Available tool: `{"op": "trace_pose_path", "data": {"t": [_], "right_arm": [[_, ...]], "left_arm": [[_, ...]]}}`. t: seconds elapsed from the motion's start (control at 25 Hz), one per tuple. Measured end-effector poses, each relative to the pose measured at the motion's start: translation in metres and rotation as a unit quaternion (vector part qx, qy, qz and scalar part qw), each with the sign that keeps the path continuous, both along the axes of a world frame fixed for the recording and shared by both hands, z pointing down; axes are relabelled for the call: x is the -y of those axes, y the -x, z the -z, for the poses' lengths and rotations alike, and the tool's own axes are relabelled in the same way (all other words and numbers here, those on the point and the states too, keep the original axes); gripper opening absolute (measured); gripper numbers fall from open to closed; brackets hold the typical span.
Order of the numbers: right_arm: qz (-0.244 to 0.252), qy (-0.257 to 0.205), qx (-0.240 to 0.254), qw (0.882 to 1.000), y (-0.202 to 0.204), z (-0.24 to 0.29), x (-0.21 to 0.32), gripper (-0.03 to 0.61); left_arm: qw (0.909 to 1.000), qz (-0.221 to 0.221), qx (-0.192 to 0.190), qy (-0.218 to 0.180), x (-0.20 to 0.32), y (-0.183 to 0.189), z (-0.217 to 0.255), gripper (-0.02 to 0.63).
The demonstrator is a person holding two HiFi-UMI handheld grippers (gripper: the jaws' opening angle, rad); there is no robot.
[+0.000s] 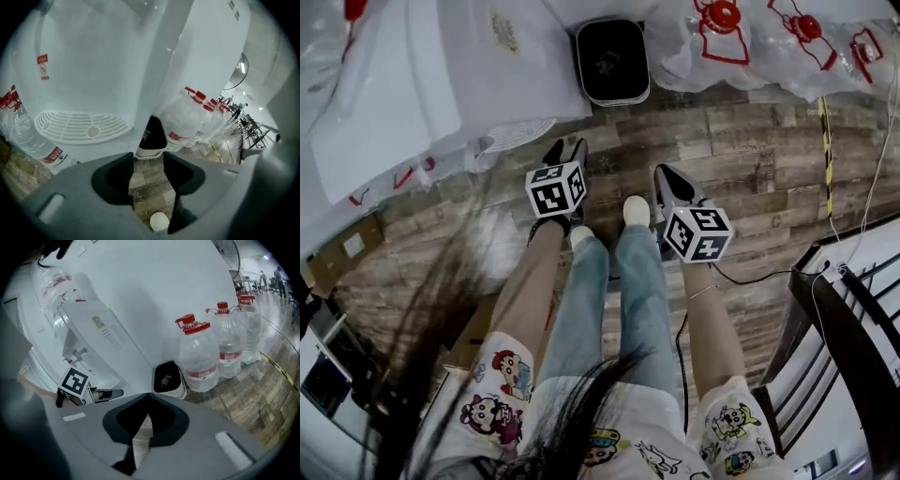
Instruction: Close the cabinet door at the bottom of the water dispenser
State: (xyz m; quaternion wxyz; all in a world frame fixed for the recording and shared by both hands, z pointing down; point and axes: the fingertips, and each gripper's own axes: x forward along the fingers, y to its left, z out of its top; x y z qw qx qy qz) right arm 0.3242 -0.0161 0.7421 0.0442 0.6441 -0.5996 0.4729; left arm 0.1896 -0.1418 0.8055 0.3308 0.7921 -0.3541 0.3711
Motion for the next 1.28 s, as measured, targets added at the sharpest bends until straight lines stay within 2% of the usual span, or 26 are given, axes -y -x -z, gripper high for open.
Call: {"op": "trace_pose_path", "data": {"t": [0.2,0.36,0.68,1.0,1.28], "right_arm": [[0.020,-0.040,-0.037,0.998,0.021,0.060,0.006,0.009],[0.037,-0.069,-0.061,0.995,0.053,0.114,0.004,0.009],[0.090,-0.159,-0.108,0.977,0.131,0.250,0.002,0.011],[0.132,-0.255,-0.140,0.947,0.188,0.389,-0.012,0.011],[0.151,-0.313,-0.155,0.925,0.226,0.471,-0.041,0.009]], "left_arm": [[0.9986,0.013,-0.046,-0.021,-0.002,0.029,0.063,0.196],[0.9958,0.017,-0.080,-0.041,-0.013,0.060,0.122,0.196],[0.9838,0.006,-0.157,-0.087,-0.050,0.122,0.263,0.196],[0.9597,0.007,-0.235,-0.154,-0.081,0.175,0.401,0.195],[0.9322,0.000,-0.287,-0.221,-0.112,0.217,0.503,0.170]]}}
